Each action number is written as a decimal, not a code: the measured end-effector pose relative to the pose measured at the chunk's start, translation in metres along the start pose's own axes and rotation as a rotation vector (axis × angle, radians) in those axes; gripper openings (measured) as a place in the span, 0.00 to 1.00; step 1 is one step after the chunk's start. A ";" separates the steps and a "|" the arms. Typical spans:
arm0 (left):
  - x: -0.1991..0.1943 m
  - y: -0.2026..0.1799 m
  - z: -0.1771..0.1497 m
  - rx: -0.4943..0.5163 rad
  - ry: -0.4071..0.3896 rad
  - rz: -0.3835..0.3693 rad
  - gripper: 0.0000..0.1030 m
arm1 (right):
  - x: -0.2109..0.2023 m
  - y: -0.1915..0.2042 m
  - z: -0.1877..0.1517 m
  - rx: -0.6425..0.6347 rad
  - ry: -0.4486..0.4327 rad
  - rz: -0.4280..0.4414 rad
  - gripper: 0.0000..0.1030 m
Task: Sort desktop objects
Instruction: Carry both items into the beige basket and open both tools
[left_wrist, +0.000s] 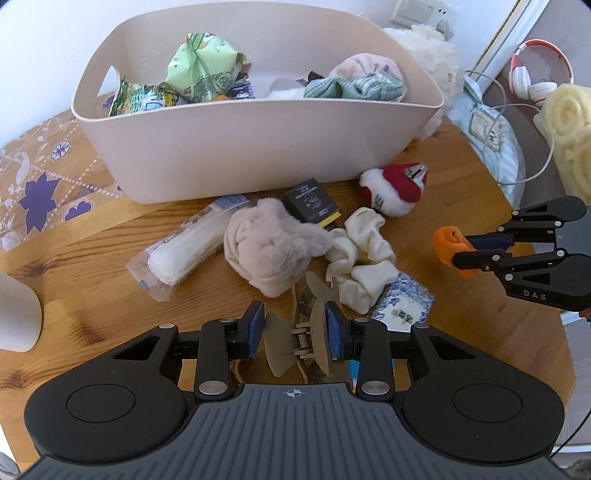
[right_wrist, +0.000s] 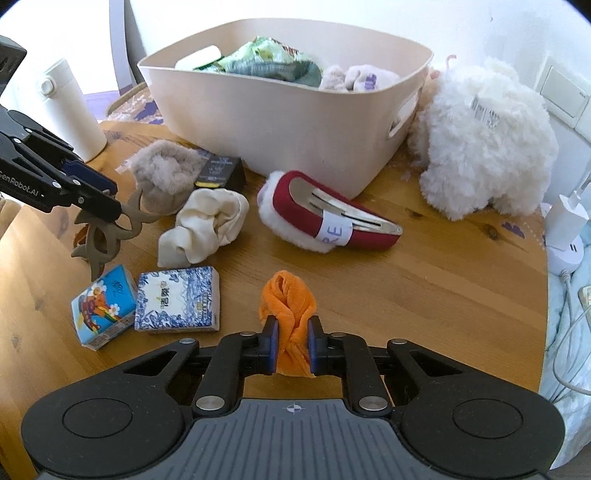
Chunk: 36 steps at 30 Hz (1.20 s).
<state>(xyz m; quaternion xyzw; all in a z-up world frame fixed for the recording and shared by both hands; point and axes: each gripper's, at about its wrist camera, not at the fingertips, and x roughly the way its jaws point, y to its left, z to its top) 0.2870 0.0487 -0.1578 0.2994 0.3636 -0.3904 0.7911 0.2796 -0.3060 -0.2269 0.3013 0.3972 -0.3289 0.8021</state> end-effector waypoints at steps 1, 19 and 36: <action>-0.003 -0.001 0.000 0.012 -0.009 -0.013 0.35 | -0.003 0.000 0.000 0.001 -0.006 0.001 0.15; -0.072 0.003 0.035 0.125 -0.204 -0.100 0.35 | -0.068 -0.013 0.051 0.031 -0.212 -0.032 0.15; -0.109 -0.005 0.121 0.281 -0.436 -0.164 0.35 | -0.102 -0.027 0.122 0.045 -0.377 -0.080 0.15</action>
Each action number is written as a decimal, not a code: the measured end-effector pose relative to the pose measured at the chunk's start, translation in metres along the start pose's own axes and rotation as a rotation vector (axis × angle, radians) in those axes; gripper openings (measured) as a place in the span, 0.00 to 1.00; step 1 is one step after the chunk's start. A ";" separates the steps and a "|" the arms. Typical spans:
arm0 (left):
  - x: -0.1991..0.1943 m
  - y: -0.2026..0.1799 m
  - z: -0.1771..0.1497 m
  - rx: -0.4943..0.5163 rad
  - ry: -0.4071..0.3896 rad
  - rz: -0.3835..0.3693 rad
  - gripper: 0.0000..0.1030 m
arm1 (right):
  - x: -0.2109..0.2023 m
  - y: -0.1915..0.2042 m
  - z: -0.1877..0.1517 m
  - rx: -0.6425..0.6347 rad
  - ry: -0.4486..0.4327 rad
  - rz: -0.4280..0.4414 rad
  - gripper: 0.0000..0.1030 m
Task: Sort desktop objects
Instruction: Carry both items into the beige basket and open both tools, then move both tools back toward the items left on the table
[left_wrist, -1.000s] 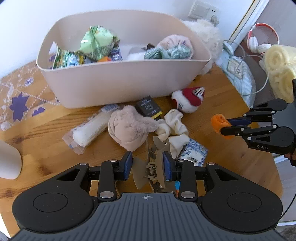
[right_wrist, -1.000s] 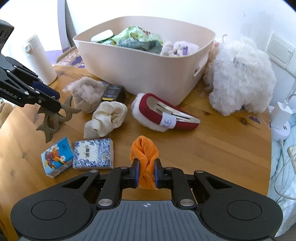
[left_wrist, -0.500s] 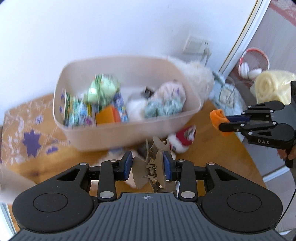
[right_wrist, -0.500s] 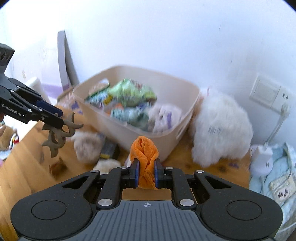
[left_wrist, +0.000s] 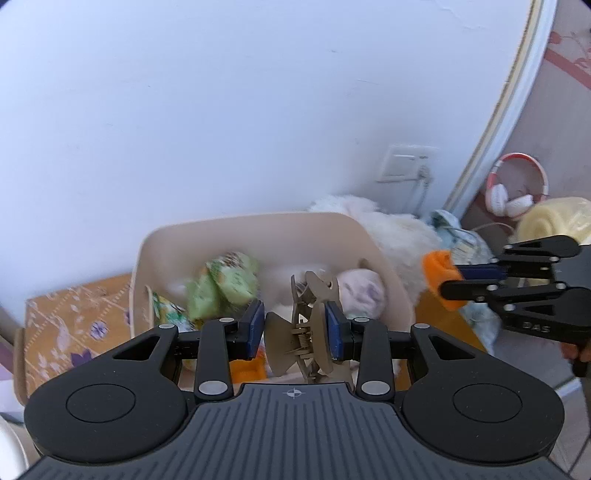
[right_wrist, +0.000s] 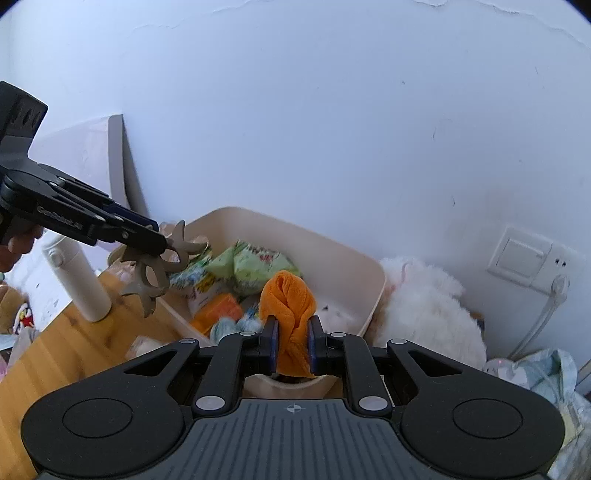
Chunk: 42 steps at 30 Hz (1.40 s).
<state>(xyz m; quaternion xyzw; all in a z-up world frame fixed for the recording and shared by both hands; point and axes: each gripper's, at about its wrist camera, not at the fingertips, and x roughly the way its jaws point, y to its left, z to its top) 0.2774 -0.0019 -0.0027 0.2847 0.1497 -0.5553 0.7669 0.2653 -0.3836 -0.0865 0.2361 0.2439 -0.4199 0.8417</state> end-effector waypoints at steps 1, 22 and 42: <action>0.004 0.002 0.003 0.010 -0.004 0.009 0.35 | 0.002 -0.001 0.003 0.002 -0.004 -0.009 0.15; 0.075 0.020 -0.003 0.096 0.080 0.228 0.35 | 0.092 0.007 0.022 0.114 0.111 -0.119 0.15; 0.038 0.041 -0.035 0.134 0.009 0.056 0.70 | 0.039 0.021 0.001 0.203 -0.005 -0.156 0.92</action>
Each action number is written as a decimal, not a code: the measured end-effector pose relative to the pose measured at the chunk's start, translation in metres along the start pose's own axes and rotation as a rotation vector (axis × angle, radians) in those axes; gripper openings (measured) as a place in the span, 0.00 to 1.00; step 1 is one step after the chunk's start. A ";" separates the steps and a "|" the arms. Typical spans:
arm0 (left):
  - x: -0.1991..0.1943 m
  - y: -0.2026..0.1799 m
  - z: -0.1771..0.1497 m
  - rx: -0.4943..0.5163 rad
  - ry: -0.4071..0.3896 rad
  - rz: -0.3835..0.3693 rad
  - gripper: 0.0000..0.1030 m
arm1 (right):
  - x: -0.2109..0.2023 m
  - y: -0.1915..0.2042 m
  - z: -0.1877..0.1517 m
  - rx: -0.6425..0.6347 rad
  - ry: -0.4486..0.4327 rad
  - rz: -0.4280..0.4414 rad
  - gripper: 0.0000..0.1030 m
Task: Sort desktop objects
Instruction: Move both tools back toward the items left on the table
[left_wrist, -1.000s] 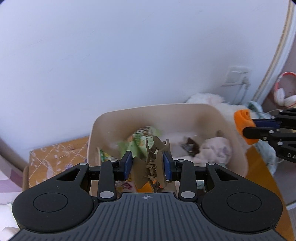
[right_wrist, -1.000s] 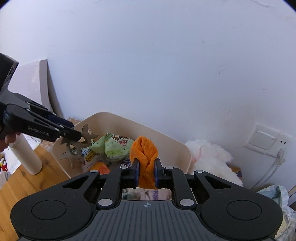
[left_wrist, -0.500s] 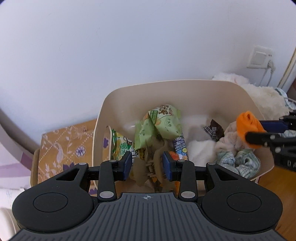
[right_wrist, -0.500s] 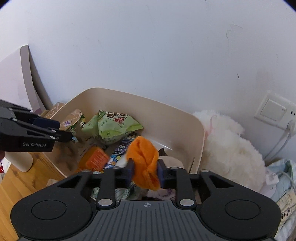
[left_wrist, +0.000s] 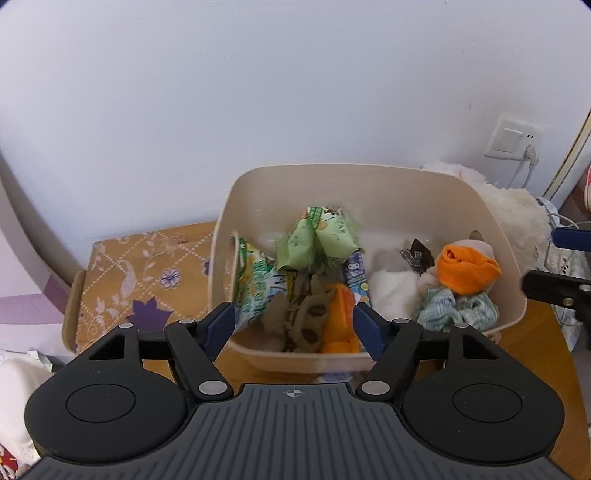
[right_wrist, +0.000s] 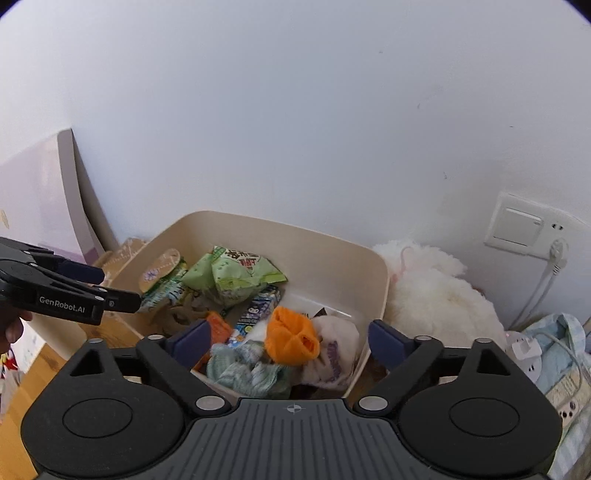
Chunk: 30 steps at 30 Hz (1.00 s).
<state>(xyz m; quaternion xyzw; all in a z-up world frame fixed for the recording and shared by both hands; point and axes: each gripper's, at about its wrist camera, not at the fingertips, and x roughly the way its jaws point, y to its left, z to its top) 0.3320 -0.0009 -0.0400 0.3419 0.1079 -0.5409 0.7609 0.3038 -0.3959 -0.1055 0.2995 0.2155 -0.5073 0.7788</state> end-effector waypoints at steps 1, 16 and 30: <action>-0.004 0.003 -0.004 0.010 -0.004 -0.015 0.70 | -0.005 0.001 -0.003 0.004 -0.004 0.002 0.92; -0.027 0.026 -0.077 0.133 0.017 -0.120 0.70 | -0.033 0.011 -0.093 0.019 0.109 0.021 1.00; -0.007 0.004 -0.146 0.180 0.152 -0.179 0.70 | -0.009 0.041 -0.163 -0.030 0.288 0.052 1.00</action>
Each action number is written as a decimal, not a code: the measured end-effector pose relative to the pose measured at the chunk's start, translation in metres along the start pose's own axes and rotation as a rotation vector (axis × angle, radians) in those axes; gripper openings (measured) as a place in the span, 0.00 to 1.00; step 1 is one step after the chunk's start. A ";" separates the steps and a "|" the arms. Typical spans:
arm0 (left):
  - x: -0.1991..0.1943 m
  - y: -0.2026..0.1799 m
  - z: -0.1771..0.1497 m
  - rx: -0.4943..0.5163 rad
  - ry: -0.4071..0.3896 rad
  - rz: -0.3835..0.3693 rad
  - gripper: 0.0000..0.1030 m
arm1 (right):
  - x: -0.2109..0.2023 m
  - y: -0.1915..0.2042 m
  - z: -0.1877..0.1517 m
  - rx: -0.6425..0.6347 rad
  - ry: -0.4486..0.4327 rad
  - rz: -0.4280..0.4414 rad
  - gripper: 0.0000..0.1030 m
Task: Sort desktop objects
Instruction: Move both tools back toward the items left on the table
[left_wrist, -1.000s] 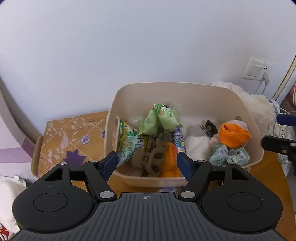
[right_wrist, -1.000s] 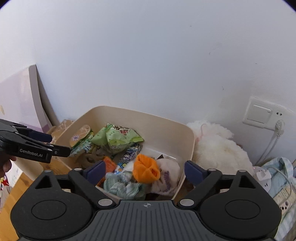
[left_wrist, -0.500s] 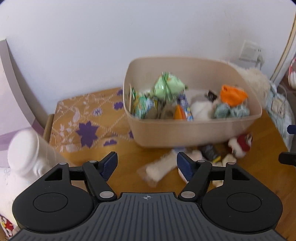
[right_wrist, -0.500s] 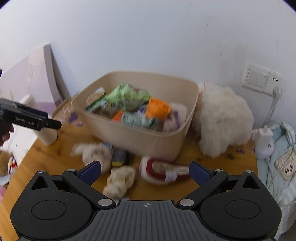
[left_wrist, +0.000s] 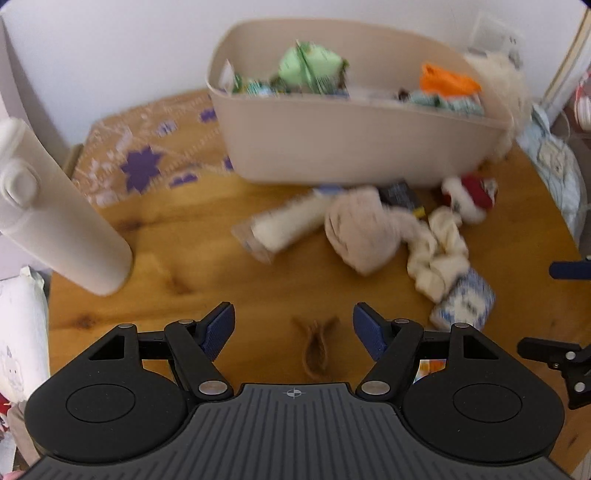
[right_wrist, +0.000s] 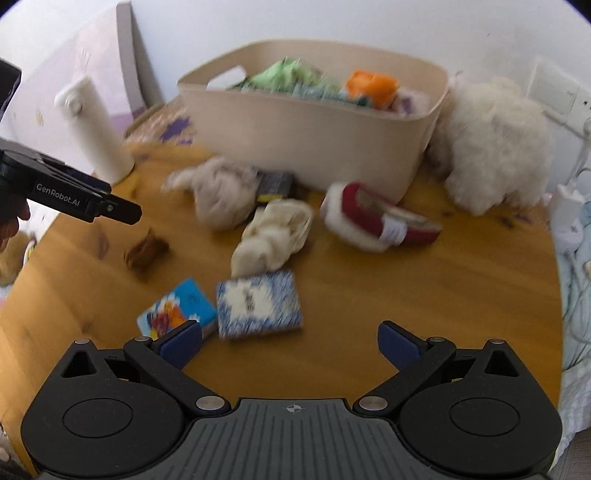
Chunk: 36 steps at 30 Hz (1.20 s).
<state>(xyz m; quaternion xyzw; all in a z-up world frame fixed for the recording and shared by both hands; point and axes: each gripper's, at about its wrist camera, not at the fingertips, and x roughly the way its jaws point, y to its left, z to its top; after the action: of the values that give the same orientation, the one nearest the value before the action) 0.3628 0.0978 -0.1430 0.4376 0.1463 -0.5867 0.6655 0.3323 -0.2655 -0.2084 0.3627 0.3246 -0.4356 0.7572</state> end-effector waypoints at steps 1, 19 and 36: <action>0.002 -0.002 -0.003 0.018 0.007 -0.006 0.70 | 0.004 0.002 -0.003 -0.001 0.011 0.001 1.00; 0.036 -0.010 -0.025 0.083 0.054 -0.068 0.68 | 0.044 0.029 0.006 -0.049 -0.012 -0.089 0.99; 0.045 -0.016 -0.027 0.219 0.025 -0.140 0.51 | 0.044 0.027 0.008 -0.055 -0.025 -0.123 0.96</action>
<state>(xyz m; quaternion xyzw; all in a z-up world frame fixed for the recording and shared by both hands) 0.3690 0.0898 -0.1965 0.5036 0.1195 -0.6388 0.5693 0.3761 -0.2805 -0.2322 0.3157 0.3485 -0.4767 0.7427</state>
